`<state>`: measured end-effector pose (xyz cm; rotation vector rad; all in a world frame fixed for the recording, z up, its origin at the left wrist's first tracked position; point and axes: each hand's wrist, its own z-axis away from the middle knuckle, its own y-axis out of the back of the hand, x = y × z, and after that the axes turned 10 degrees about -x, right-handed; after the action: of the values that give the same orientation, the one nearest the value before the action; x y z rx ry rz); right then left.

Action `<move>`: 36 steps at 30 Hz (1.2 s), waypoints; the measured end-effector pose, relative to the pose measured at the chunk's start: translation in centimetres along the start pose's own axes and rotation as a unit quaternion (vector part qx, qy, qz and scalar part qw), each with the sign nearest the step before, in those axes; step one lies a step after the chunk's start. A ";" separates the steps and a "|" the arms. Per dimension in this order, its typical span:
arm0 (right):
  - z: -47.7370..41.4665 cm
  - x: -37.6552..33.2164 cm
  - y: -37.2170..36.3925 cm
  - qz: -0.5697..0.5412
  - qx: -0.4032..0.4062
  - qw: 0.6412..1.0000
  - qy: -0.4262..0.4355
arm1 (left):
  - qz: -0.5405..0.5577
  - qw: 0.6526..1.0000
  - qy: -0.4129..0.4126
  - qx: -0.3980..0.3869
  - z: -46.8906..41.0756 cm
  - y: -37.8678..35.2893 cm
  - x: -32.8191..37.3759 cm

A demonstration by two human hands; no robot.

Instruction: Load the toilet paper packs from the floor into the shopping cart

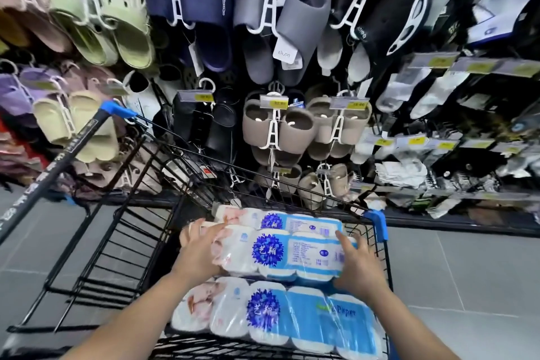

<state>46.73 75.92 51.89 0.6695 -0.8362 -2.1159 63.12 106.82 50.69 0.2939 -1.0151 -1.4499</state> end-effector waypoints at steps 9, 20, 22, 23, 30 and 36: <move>-1.9 0.6 -2.0 0.003 -0.025 1.000 0.002 | -0.016 0.993 0.019 -0.117 -2.0 -1.2 -2.1; -1.4 0.0 -0.5 -0.105 0.010 0.994 0.031 | -0.013 0.997 0.002 -0.070 -1.3 0.7 0.0; -0.6 -0.8 0.7 -0.134 0.074 0.987 0.052 | -0.008 0.999 -0.032 -0.044 -1.0 2.3 1.9; -0.1 -1.3 1.4 -0.153 0.104 0.981 0.063 | -0.007 0.998 -0.053 -0.028 -0.8 3.3 2.9; 7.6 -3.4 8.5 -0.270 0.307 0.903 0.129 | 0.007 0.964 -0.249 0.096 1.2 10.7 11.2; 17.8 0.4 11.9 -0.270 0.468 0.835 0.101 | 0.031 0.887 -0.441 0.134 6.4 12.8 21.7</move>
<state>39.80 75.71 72.12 1.7770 -1.7310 -1.9231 63.09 92.00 72.01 -0.2454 -1.9463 -1.3862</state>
